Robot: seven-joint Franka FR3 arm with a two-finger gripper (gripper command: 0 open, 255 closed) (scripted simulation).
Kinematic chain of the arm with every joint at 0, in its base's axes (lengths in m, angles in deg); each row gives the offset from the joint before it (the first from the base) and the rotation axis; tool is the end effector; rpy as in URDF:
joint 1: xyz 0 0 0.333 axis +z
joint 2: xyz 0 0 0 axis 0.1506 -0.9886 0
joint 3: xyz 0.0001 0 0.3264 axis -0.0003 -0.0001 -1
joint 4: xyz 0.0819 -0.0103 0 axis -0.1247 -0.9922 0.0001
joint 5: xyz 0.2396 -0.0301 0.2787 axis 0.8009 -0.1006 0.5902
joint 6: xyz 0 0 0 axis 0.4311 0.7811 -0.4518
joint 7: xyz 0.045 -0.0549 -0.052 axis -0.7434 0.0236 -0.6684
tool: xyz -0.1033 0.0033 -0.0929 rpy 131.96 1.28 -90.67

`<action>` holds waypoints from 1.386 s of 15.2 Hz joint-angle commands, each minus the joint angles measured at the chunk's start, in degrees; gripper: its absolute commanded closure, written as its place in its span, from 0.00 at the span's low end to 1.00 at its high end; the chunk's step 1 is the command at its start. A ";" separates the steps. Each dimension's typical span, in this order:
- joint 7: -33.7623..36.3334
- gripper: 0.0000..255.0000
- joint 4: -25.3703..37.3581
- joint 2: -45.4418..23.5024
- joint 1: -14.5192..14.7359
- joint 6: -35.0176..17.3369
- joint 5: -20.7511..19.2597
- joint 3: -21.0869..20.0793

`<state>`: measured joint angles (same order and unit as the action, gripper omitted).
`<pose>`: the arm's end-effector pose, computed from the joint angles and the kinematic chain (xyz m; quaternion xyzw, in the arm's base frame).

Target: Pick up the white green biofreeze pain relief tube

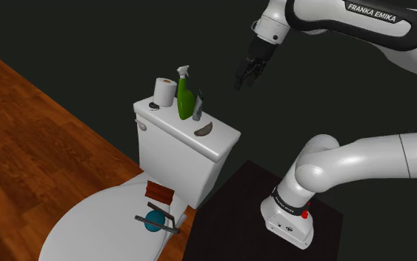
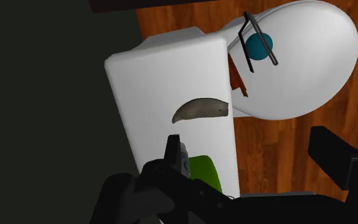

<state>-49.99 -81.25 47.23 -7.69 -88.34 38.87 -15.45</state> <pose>0.2780 0.0132 0.5856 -0.9968 0.0029 -0.0655 0.0455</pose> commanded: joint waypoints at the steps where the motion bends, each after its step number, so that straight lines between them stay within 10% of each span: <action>1: 0.00 0.00 0.00 0.00 0.00 0.00 0.00 0.00; 12: 21.71 0.00 0.63 -17.85 -8.47 -22.29 -4.65 -10.03; 21: 43.97 0.00 9.29 -35.70 -16.97 -32.38 -17.13 -16.23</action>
<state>-8.85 -72.70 13.04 -23.78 -119.96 23.44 -31.22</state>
